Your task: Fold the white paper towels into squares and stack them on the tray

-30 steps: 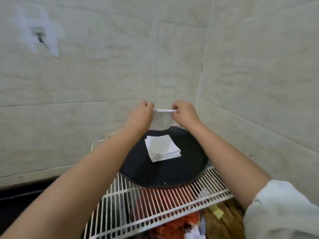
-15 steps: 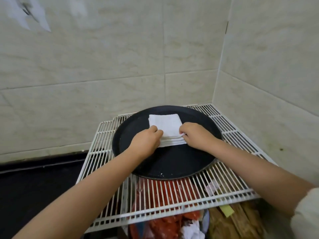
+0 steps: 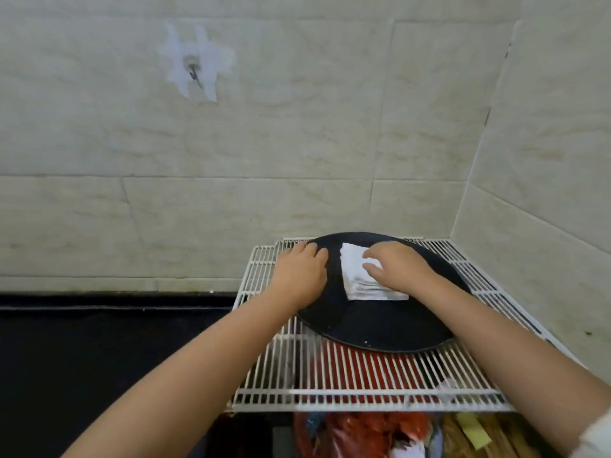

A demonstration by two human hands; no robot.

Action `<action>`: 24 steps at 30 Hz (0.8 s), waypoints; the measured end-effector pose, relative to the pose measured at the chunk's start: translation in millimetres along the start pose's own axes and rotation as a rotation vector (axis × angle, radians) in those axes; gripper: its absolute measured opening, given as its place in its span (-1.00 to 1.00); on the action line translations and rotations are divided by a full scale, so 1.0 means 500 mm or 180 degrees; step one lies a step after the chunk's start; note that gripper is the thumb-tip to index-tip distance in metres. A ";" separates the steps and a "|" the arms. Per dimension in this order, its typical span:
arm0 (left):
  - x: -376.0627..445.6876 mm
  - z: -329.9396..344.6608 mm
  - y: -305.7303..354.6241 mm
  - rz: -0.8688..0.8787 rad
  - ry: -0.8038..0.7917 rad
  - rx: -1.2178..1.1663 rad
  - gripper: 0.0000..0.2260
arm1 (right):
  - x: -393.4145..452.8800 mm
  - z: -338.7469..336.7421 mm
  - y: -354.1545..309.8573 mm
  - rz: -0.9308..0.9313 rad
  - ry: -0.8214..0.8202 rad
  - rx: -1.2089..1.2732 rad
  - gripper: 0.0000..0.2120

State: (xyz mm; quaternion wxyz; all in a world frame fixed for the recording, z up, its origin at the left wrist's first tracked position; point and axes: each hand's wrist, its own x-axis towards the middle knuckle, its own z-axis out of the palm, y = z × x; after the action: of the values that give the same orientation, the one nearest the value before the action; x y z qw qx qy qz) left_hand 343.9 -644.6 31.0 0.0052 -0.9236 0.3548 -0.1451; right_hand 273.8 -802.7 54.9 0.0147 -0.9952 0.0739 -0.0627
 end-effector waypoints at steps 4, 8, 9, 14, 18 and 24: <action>-0.128 -0.055 -0.179 -0.0509 -0.0109 0.0277 -0.56 | 0.026 -0.033 -0.219 -0.0486 0.0195 0.0261 -0.62; -0.321 -0.094 -0.382 -0.1185 -0.0313 0.0341 -0.50 | 0.044 -0.020 -0.500 -0.0998 -0.0032 0.0167 -0.46; -0.377 -0.102 -0.432 -0.1415 -0.0359 0.0356 -0.48 | 0.043 -0.013 -0.575 -0.1146 -0.0068 0.0103 -0.44; -0.677 -0.141 -0.637 -0.2560 -0.0724 0.0387 -0.44 | 0.004 0.018 -0.935 -0.1894 -0.0393 0.0203 -0.38; -0.892 -0.166 -0.766 -0.3360 -0.0848 0.0467 -0.44 | -0.043 0.045 -1.194 -0.2534 -0.0462 0.0214 -0.34; -1.133 -0.174 -0.956 -0.4197 -0.0925 0.0548 -0.46 | -0.088 0.102 -1.548 -0.3261 -0.0676 0.0309 -0.34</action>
State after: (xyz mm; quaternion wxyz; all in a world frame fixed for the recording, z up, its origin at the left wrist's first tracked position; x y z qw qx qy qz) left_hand 232.7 93.2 18.3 0.0368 -0.9532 -0.2995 -0.0201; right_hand 349.4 -30.0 28.8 0.0357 -0.9027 -0.4272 0.0360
